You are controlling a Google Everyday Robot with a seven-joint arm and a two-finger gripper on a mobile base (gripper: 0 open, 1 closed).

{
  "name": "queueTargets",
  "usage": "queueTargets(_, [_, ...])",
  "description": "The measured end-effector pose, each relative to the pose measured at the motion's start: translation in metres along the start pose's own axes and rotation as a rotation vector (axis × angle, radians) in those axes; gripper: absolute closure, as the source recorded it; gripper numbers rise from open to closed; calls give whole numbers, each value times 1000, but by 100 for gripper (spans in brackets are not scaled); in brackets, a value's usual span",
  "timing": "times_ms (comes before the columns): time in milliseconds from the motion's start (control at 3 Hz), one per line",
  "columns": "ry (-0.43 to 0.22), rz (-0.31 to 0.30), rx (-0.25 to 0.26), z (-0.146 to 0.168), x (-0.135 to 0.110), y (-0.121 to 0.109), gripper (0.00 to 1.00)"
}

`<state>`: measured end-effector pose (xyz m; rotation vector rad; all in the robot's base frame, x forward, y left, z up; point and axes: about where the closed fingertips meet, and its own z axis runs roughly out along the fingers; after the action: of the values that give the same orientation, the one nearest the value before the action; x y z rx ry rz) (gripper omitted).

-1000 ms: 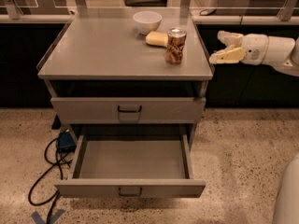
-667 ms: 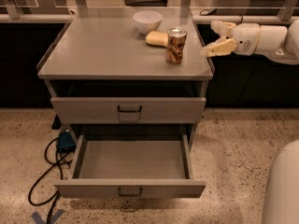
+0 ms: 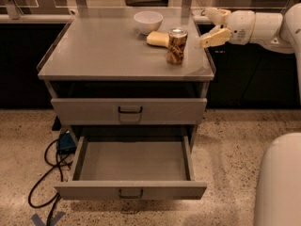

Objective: Place orange can into middle drawer

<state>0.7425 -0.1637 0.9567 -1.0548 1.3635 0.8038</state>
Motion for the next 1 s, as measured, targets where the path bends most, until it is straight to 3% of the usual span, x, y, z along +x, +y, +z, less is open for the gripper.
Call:
queueTargets(333, [77,-22,-41,17,9,3,0])
queueTargets(667, [212,-120,-97,41,11,11,0])
queueTargets(1000, [216,-117,-102,43,12,11,0])
